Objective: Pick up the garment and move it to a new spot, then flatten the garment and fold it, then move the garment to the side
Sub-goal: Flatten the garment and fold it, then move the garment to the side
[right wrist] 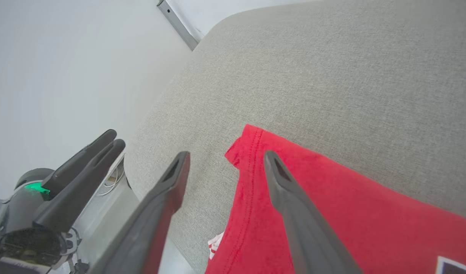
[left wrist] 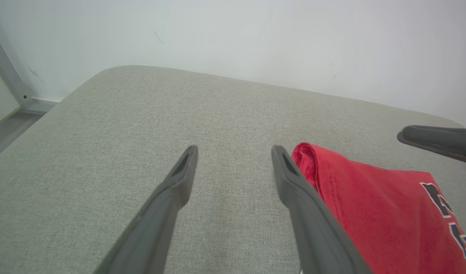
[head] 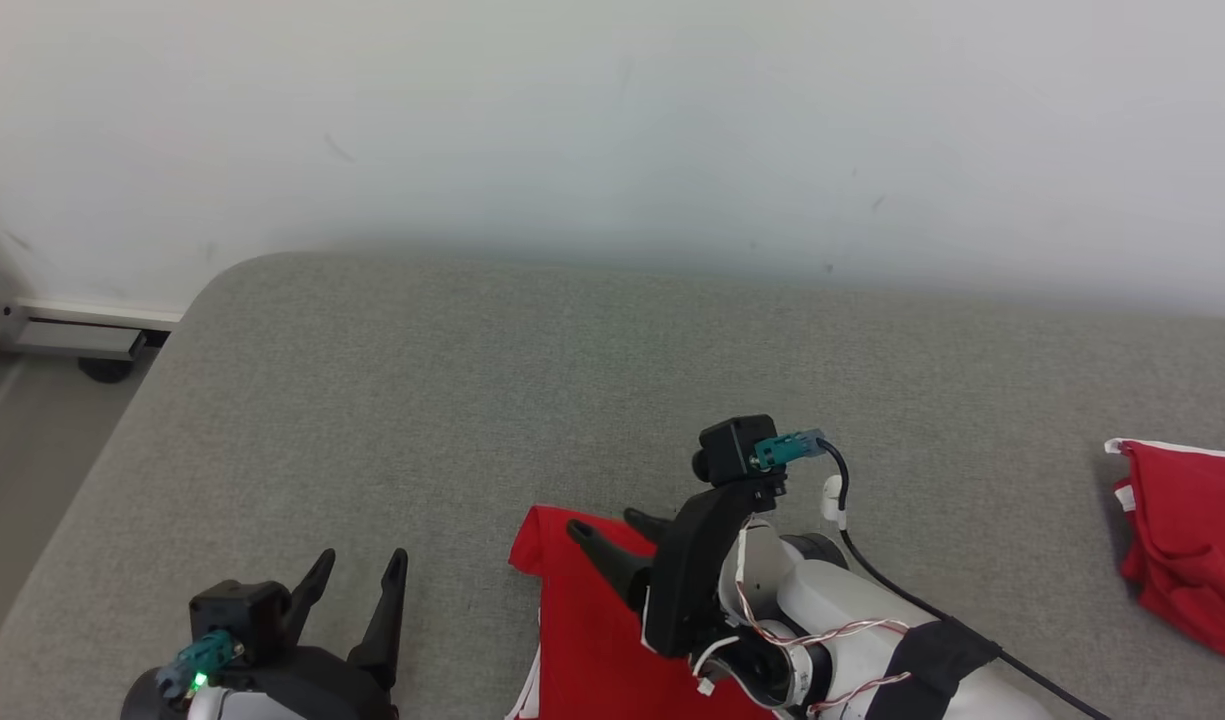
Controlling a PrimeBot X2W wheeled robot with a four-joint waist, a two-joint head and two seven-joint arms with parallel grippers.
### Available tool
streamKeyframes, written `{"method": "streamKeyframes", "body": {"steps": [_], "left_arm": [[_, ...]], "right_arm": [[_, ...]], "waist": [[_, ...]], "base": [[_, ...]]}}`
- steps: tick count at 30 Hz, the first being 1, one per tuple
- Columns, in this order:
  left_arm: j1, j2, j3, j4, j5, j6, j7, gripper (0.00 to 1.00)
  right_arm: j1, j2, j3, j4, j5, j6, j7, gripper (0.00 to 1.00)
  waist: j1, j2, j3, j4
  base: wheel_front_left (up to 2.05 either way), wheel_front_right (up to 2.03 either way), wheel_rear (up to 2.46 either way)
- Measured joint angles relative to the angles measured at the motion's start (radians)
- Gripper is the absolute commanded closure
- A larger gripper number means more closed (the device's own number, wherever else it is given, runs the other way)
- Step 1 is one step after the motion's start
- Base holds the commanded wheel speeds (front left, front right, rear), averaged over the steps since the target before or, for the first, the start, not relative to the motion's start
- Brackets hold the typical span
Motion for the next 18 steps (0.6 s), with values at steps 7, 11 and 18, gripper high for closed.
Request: {"method": "streamKeyframes", "body": {"steps": [7,11,18], "left_arm": [[0.018,0.002,0.009,-0.001,-0.001,0.003,-0.007,0.00],[0.019,0.002,0.009,-0.004,-0.001,0.004,-0.008,0.00],[0.026,0.004,0.010,-0.019,-0.001,0.006,-0.009,0.00]], "right_arm": [[0.020,-0.037,-0.040,0.099,-0.092,0.000,-0.039,0.00],[0.095,-0.113,-0.066,0.152,-0.129,0.000,-0.062,0.00],[0.179,-0.135,-0.139,0.196,-0.131,0.000,-0.098,0.00]], "waist": [[0.0000,0.0000,-0.012,-0.026],[0.0000,0.0000,-0.022,-0.039],[0.0000,0.0000,-0.031,-0.056]], "base": [[0.00,0.00,0.00],[0.00,0.00,0.00],[0.00,0.00,0.00]]}}
